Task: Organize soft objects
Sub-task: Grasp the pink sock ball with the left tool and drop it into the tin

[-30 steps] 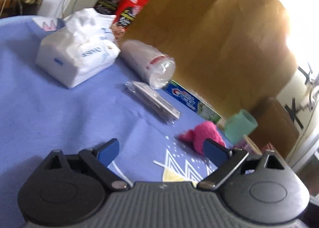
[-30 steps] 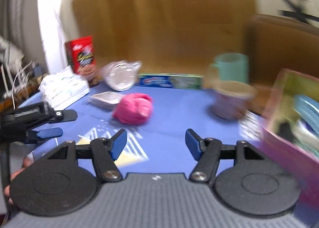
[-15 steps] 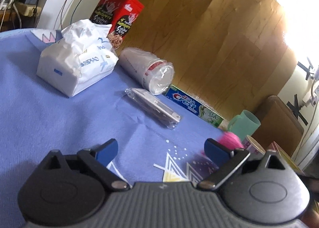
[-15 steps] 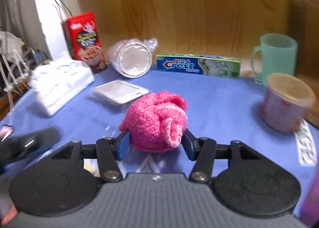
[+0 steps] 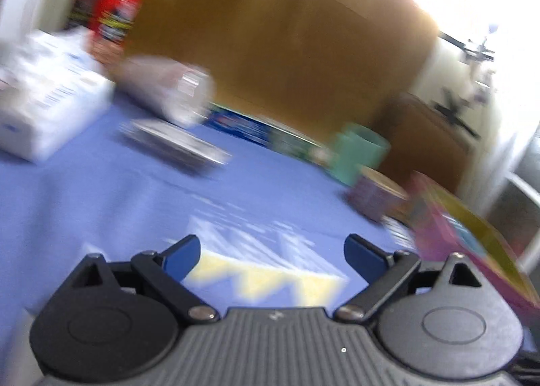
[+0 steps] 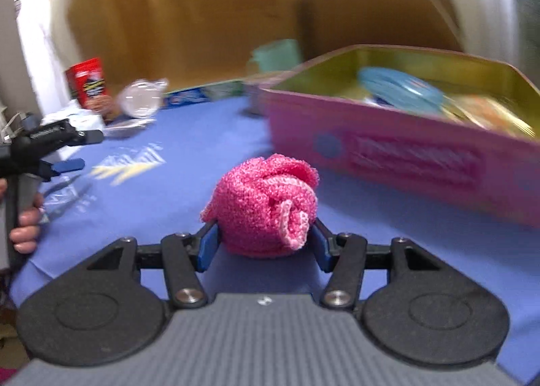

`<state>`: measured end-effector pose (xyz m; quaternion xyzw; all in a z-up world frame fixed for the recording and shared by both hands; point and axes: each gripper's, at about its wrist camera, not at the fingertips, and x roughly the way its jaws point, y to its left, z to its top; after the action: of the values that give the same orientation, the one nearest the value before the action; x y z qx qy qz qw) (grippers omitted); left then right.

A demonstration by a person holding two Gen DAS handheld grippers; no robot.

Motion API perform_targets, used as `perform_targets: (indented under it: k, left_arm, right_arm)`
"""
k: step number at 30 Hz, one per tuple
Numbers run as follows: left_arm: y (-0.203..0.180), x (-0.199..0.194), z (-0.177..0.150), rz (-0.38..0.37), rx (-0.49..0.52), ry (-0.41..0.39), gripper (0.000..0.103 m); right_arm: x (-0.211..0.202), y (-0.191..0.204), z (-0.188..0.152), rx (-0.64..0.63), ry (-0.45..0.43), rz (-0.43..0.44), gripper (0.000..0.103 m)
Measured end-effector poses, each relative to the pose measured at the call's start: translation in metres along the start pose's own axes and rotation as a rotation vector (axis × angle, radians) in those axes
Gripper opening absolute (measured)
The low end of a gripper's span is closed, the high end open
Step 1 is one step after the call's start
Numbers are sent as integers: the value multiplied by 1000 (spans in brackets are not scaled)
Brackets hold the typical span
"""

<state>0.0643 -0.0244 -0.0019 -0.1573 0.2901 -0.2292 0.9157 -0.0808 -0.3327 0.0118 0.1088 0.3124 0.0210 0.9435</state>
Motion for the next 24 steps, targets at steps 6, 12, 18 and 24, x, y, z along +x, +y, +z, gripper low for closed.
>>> perform_targets:
  k: [6,12,18,24]
  left_arm:
    - [-87,12,-22,-323,122,194,81]
    - [-155,33,-56,-460,267,377,79]
    - [-180,53,-73,-472,342,443,49]
    - [-225,43,-43,-557,419,333,51]
  right_arm:
    - [-10,6,-20,-26,-45,-44,76]
    - [-7,3,-28,-101,-77,-48,77]
    - [-9,-2,-29,-133,-126,-61,57]
    - [-40,-13,-12,-132,-340,-120,57]
